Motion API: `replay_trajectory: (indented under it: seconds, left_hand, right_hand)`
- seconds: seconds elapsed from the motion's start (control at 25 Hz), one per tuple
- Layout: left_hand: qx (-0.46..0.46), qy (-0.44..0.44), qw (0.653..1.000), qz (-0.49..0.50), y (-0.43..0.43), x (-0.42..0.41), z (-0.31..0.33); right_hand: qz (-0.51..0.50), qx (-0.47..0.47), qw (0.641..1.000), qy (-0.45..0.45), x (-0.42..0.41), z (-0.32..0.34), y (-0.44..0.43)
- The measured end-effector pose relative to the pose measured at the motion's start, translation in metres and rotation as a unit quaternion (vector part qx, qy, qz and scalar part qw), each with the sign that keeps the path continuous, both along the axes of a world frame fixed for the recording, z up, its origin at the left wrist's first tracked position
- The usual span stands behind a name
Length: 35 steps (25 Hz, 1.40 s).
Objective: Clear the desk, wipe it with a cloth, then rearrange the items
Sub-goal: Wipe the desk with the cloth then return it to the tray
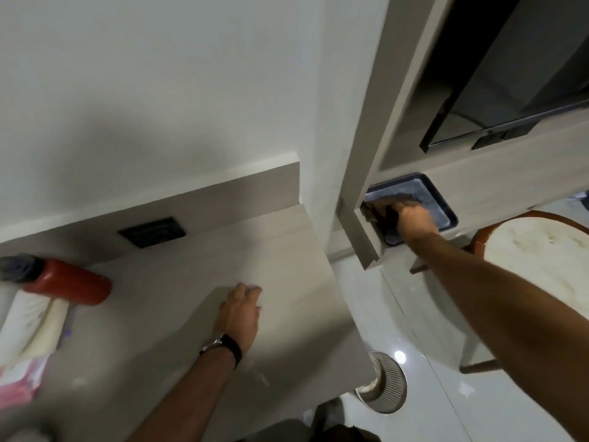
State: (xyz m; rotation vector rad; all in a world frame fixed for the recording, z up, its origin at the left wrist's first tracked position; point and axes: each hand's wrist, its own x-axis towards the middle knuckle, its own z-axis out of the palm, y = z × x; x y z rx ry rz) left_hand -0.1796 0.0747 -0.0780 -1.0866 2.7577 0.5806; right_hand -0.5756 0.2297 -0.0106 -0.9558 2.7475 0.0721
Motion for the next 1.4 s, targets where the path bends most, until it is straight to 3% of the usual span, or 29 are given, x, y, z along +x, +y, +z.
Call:
replay_trajectory:
  seconds: [0.12, 0.24, 0.36, 0.44, 0.52, 0.6, 0.64, 0.8, 0.96, 1.08, 1.28, 1.4]
  left_hand:
    - [0.001, 0.065, 0.996, 0.066, -0.015, 0.036, 0.034]
    - [-0.004, 0.135, 0.981, 0.138, -0.030, 0.101, 0.058]
    - [-0.001, 0.145, 0.969, 0.201, -0.035, 0.188, 0.064]
    - [0.003, 0.103, 0.966, 0.236, -0.033, 0.241, 0.059]
    - [0.011, 0.061, 0.965, 0.254, -0.028, 0.284, 0.051]
    - [0.024, 0.027, 0.964, 0.263, -0.022, 0.317, 0.043]
    - [0.024, 0.009, 0.966, 0.256, -0.019, 0.332, 0.040]
    - [-0.009, -0.028, 0.968, 0.249, -0.020, 0.377, 0.032]
    - [-0.036, -0.077, 0.967, 0.241, -0.030, 0.403, 0.035]
    - [-0.058, -0.133, 0.966, 0.214, -0.038, 0.415, 0.033]
    - [-0.049, -0.172, 0.964, 0.196, -0.052, 0.426, 0.024]
    - [-0.053, -0.159, 0.965, 0.201, -0.059, 0.437, 0.012]
  right_hand:
    - [-0.012, -0.110, 0.992, 0.065, 0.005, 0.033, -0.003]
    - [0.018, -0.260, 0.957, 0.126, 0.035, 0.066, 0.000]
    - [0.089, -0.323, 0.938, 0.090, 0.119, 0.072, -0.012]
    - [0.146, -0.286, 0.947, -0.012, 0.197, 0.047, -0.019]
    - [0.220, -0.153, 0.954, -0.131, 0.276, 0.006, -0.017]
    - [0.301, -0.015, 0.942, -0.149, 0.336, -0.030, -0.009]
    - [0.316, 0.004, 0.939, -0.133, 0.353, -0.041, -0.007]
    - [0.264, -0.055, 0.961, -0.063, 0.371, -0.057, -0.026]
    - [0.252, 0.035, 0.967, -0.014, 0.406, -0.084, -0.036]
    - [0.238, 0.026, 0.971, -0.016, 0.443, -0.090, -0.063]
    - [0.346, 0.008, 0.936, -0.062, 0.533, -0.083, -0.159]
    - [0.454, 0.012, 0.886, -0.088, 0.593, -0.082, -0.208]
